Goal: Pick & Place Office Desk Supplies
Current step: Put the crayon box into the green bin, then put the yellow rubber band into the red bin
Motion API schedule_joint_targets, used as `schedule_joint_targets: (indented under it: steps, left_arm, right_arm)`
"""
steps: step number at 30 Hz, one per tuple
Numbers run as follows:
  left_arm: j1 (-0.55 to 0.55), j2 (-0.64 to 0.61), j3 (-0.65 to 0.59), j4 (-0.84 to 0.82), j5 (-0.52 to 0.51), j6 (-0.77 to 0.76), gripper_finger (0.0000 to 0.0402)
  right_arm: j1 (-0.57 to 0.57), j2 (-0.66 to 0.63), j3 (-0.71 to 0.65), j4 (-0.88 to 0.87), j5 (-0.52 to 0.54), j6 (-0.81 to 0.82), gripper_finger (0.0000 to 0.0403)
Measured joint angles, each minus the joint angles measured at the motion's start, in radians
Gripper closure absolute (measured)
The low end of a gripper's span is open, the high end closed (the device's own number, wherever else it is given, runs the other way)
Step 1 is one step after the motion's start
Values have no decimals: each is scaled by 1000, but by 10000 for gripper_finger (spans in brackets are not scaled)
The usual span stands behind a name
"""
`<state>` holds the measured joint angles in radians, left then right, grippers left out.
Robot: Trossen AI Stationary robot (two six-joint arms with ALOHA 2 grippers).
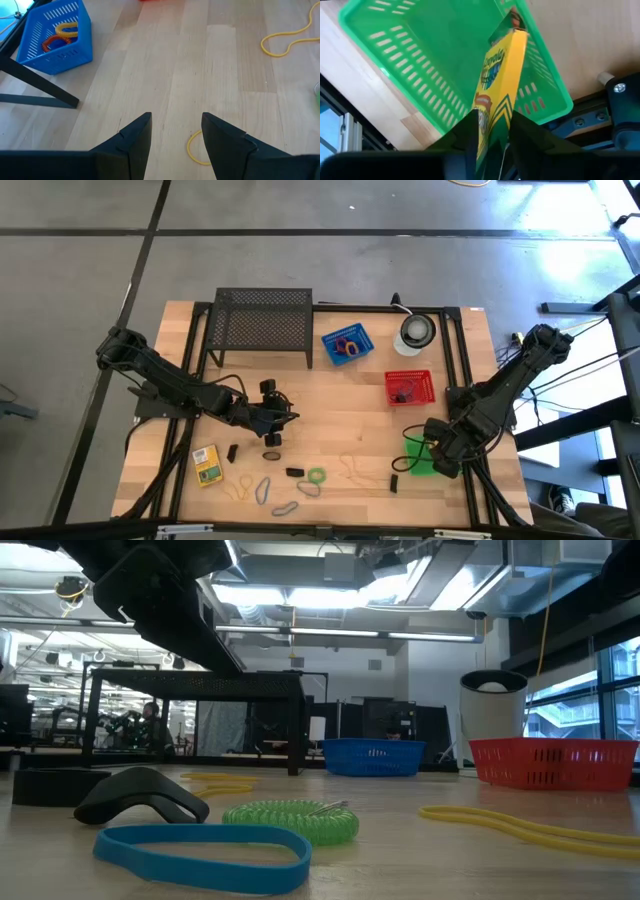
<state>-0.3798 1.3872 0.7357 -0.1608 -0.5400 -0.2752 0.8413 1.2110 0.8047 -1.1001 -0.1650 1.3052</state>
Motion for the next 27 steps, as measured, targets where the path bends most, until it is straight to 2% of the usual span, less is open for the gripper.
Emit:
schedule_joint_targets:
  steps: [8,16,24,27]
  left_arm:
    - [0,0,0,-1,-1,0,233]
    - [0,0,0,-30,13,-82,233]
    - [0,56,0,-111,283,-174,213]
    - [0,108,0,-88,332,-175,202]
  right_arm:
    - [-6,0,0,15,-23,2,244]
    - [-33,-1,0,15,-99,26,237]
    - [-58,-2,30,12,-132,22,245]
    - [-67,-2,87,15,-113,-2,249]
